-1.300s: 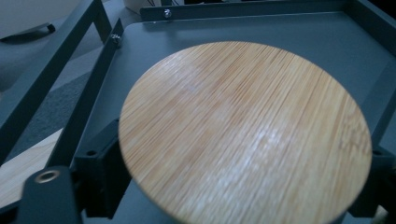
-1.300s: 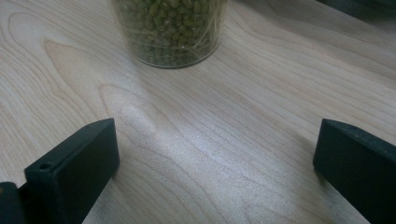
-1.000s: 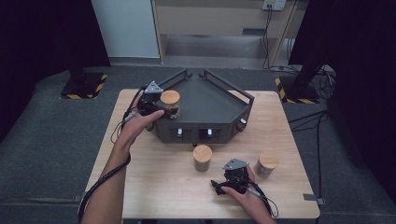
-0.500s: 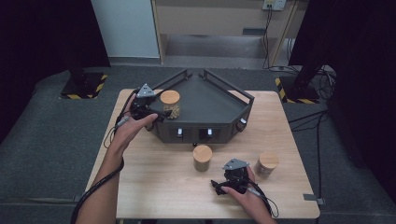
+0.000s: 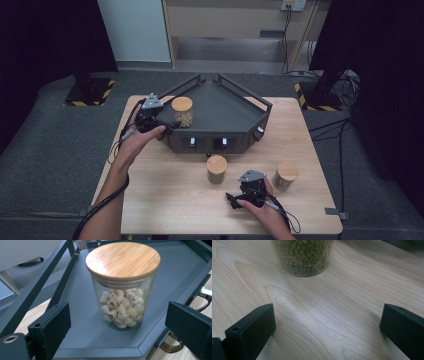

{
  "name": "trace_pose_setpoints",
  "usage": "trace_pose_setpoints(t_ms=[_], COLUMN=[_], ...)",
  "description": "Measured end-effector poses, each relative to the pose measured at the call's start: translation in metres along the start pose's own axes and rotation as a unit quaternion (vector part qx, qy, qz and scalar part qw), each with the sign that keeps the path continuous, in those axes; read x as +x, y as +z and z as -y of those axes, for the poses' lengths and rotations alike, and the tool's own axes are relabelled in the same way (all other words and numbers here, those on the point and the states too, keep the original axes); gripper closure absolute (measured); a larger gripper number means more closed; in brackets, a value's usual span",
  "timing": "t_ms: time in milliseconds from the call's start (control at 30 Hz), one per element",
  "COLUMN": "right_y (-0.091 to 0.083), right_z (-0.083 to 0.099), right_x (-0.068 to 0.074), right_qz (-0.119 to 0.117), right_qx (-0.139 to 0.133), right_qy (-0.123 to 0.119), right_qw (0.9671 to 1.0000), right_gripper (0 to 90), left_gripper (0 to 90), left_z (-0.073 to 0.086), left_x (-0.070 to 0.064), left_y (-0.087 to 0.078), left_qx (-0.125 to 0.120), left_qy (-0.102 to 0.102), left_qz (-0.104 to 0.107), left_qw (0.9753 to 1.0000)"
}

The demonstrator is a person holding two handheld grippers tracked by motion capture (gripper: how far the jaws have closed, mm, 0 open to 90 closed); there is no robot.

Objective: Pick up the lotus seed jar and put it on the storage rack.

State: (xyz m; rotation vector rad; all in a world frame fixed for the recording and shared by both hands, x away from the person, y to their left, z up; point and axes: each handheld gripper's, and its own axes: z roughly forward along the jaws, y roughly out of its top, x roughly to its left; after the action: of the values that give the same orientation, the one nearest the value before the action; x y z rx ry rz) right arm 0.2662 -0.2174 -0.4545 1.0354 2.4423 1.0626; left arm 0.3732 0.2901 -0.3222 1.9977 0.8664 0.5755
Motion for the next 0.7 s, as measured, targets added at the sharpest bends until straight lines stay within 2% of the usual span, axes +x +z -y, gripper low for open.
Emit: trace_pose_setpoints(t_ms=[333,700], right_y=[0.0001,0.0001], right_z=[0.0000,-0.0001], right_x=[0.0000,-0.0002], right_qz=[0.000,0.000], right_qx=[0.000,0.000], right_qy=[0.001,0.000], right_qw=[1.0000,1.0000], right_gripper=[0.3,0.3], left_gripper=[4.9,4.7], left_z=[0.0029,0.0100], left_x=[-0.0065,-0.0085], left_y=[0.0009,-0.0009], left_qx=[0.003,0.000], left_qy=[0.003,-0.006], left_qz=[-0.002,-0.006], left_qw=[1.0000,1.0000])
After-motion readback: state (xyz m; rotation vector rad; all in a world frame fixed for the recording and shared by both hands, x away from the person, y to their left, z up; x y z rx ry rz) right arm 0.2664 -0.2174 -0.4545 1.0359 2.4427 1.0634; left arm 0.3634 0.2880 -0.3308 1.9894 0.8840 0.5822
